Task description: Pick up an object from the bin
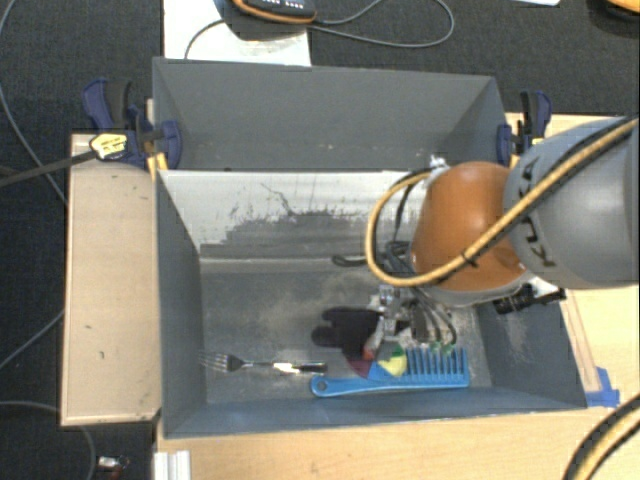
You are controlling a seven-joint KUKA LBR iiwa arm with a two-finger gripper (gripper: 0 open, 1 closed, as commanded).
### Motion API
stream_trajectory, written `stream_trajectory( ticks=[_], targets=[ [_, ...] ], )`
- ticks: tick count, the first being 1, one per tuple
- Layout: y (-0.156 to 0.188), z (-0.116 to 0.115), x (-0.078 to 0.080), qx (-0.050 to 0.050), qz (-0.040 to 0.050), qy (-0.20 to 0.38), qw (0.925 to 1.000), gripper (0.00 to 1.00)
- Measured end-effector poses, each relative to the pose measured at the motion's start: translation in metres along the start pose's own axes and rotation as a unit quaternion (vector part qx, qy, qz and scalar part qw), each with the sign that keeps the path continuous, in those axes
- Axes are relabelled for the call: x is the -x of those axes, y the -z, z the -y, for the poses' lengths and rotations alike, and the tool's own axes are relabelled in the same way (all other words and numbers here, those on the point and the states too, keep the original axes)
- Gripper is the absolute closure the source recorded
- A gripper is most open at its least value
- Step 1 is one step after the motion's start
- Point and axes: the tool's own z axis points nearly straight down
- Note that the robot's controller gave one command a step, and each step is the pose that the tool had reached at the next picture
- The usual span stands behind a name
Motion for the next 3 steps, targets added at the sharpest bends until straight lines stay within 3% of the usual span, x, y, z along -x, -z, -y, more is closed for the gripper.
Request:
stream_trajectory(
  ticks=[1, 3],
  targets=[
    [0.023, -0.007, 0.008, 0.0, 0.0014, -0.005, 1.0, 1.0],
    [0.151, -0.01, 0.018, 0.0, -0.0011, 0.022, 0.9998, 1.0]
  ],
)
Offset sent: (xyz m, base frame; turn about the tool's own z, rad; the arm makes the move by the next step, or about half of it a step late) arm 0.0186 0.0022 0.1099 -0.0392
